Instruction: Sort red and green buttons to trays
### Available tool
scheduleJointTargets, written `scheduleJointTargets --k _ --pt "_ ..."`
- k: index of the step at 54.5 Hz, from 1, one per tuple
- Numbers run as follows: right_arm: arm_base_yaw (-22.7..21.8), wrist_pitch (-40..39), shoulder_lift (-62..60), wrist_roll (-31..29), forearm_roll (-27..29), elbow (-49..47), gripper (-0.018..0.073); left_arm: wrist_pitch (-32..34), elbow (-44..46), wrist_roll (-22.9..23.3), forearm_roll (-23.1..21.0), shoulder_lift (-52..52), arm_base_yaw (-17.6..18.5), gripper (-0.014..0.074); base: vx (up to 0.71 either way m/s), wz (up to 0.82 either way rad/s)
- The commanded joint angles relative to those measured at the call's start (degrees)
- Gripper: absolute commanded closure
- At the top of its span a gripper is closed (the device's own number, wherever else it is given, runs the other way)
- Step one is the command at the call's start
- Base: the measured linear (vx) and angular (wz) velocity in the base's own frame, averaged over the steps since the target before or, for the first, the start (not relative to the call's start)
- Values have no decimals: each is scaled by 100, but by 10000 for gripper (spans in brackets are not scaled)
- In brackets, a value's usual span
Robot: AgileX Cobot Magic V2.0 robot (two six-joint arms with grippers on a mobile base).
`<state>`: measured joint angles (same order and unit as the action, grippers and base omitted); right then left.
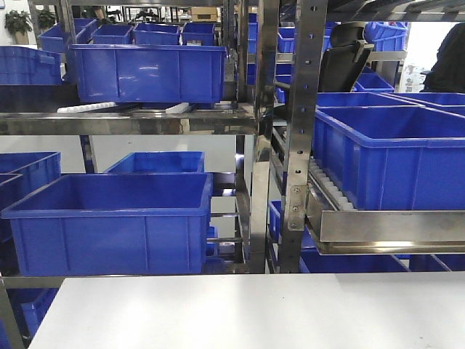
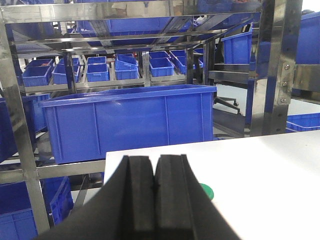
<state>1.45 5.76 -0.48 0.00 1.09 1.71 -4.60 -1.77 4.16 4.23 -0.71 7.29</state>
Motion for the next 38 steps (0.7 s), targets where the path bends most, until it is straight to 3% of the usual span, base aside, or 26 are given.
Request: scheduleJointTargets --k 1,10,22,30,38 --pt "-26 -534 -71 -55 -10 36 572 460 -24 52 -3 -80 -4 602 0 0" --pt "-26 -996 -71 -55 -10 36 572 581 -11 52 -3 -80 -3 602 0 0" --pt "-26 -2297 -71 126 156 -253 572 2226 142 292 -11 -80 -3 602 0 0" --pt "-26 -1716 85 -74 225 -1489 572 1435 1280 229 6 93 -3 602 0 0" --pt "-26 -909 1187 -406 166 -3269 572 792 2873 -416 188 1219 -3 602 0 0"
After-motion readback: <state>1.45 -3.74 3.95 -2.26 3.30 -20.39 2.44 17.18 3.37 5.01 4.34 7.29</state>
